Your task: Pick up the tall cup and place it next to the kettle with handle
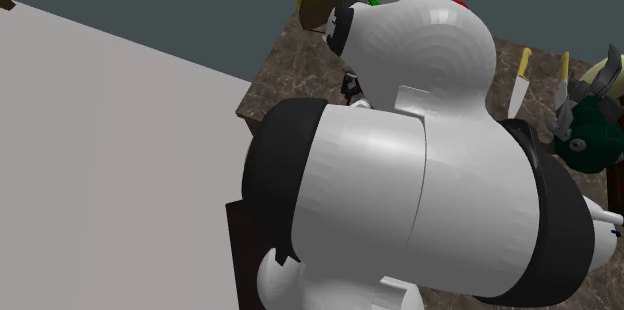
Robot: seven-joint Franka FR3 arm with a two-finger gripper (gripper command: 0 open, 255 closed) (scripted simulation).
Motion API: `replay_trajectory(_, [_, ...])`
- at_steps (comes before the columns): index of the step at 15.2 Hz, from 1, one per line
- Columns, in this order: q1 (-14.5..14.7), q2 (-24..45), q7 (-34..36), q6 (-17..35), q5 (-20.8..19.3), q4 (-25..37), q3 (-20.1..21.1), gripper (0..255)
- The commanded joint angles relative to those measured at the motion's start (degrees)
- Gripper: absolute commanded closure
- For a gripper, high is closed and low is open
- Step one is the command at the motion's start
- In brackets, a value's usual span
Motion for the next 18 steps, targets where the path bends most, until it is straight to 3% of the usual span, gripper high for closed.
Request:
replay_trajectory(1, [0.0,-0.5,0.2,-0.8,-0.2,0.3,0.0,255])
replay_trajectory(18, [0.0,-7.0,2.5,-13.8,-2.1,7.2,0.4,255])
